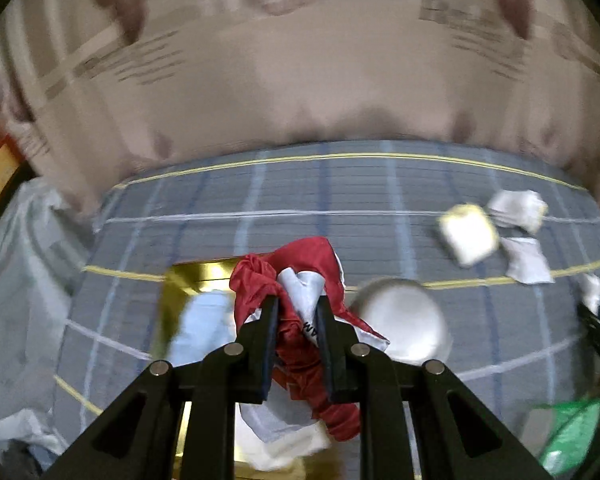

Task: Organize soft objects
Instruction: 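Carry the red-ribboned bag with the left gripper into the tray and release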

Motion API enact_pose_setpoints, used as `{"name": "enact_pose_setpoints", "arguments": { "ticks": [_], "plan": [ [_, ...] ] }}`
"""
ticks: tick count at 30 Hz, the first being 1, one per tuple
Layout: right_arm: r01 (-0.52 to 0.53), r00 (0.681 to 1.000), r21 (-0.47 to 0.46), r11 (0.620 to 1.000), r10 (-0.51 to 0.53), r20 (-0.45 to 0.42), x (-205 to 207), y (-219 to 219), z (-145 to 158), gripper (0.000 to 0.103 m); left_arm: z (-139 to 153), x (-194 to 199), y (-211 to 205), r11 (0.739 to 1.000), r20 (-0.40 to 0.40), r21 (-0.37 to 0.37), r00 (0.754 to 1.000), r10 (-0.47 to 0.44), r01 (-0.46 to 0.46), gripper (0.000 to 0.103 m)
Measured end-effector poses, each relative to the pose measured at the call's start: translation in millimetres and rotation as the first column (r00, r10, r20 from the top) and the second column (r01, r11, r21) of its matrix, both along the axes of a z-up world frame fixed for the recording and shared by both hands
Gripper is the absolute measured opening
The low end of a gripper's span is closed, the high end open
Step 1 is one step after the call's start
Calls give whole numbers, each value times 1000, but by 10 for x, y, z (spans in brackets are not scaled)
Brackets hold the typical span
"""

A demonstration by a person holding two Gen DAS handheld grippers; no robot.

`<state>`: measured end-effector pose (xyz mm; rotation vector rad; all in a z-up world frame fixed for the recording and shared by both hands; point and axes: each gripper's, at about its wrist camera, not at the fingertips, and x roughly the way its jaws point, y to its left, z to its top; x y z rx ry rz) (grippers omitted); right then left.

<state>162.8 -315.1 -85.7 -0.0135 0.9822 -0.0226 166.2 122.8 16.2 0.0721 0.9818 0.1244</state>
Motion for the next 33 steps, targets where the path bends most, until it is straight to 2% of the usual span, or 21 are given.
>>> {"name": "enact_pose_setpoints", "arguments": {
  "ticks": [7,12,17,20,26,33],
  "plan": [
    [0,1000,0,1000,0,0,0,-3,-1,36,-228,173,496,997,-56,14,996,73,-72,19],
    [1,1000,0,1000,-1,0,0,-3,-2,36,-405,268,604,996,-84,14,992,91,-90,20],
    [1,1000,0,1000,-1,0,2,-7,-1,36,-529,358,653,993,-102,59,988,111,-106,23],
    [0,1000,-1,1000,0,0,3,-9,0,36,-553,387,699,989,-103,72,986,134,-127,30],
    [1,1000,0,1000,-1,0,3,-11,0,36,-568,400,792,989,-126,48,981,147,-142,38],
    [1,1000,0,1000,-1,0,3,-10,-2,36,-407,294,894,984,-91,12,980,175,-175,40]
  ]
}}
